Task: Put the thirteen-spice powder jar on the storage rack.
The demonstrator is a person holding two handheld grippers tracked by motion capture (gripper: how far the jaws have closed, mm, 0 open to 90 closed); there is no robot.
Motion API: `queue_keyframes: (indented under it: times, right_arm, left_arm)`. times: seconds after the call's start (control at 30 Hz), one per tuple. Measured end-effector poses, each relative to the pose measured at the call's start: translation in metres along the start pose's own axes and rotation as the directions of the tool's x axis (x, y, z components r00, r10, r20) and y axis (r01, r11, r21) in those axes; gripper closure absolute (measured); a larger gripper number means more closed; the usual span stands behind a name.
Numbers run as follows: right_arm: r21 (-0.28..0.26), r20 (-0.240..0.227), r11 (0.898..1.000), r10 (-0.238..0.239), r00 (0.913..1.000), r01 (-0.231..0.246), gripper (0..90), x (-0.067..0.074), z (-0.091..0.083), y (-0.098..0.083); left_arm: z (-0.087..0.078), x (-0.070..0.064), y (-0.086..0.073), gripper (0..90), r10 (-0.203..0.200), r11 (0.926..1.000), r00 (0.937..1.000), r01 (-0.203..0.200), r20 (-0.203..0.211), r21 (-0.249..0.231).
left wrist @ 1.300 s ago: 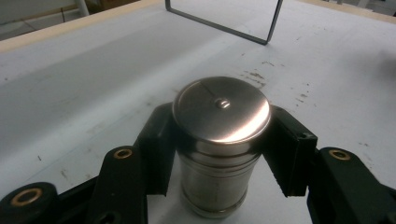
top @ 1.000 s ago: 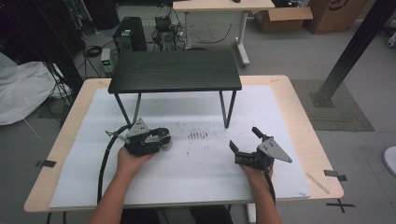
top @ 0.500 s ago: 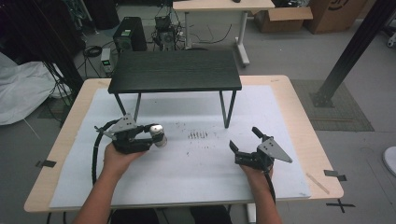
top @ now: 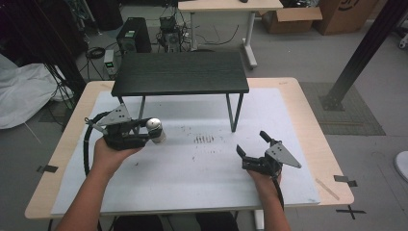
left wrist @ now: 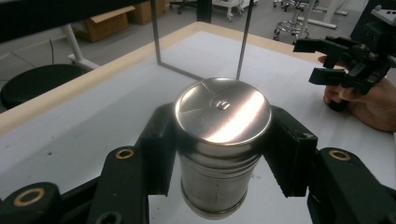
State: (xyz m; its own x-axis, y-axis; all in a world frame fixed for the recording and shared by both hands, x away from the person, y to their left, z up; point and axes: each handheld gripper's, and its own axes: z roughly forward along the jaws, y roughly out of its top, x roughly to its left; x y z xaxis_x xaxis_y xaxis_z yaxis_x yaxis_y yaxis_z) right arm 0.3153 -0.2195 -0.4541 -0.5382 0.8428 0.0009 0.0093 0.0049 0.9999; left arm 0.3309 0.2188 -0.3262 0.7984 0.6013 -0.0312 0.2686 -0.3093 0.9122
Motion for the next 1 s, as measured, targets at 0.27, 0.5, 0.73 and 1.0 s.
queue_keyframes:
  times: [0.27,0.5,0.73,1.0]
  right_arm:
    - [0.001,0.0,1.0,0.003,1.0,-0.003,0.0,0.0,0.0,0.0]
    - [-0.001,0.001,1.0,0.001,1.0,-0.001,0.0,0.0,0.0,0.0]
    - [-0.002,0.0,1.0,0.002,1.0,-0.002,0.0,0.0,0.0,0.0]
    - [-0.002,0.0,1.0,0.002,1.0,-0.002,0.0,0.0,0.0,0.0]
  left_arm:
    - [-0.01,0.0,0.022,49.2,0.033,0.9994,0.9993,-0.034,0.015,0.003]
    - [-0.018,0.003,0.041,49.2,0.035,0.9992,0.9991,-0.035,0.023,-0.022]
    - [-0.023,0.006,0.065,49.2,0.051,0.9984,0.9986,-0.051,0.011,-0.026]
    - [-0.025,0.009,0.09,49.2,0.059,0.9976,0.9983,-0.059,0.0,-0.037]
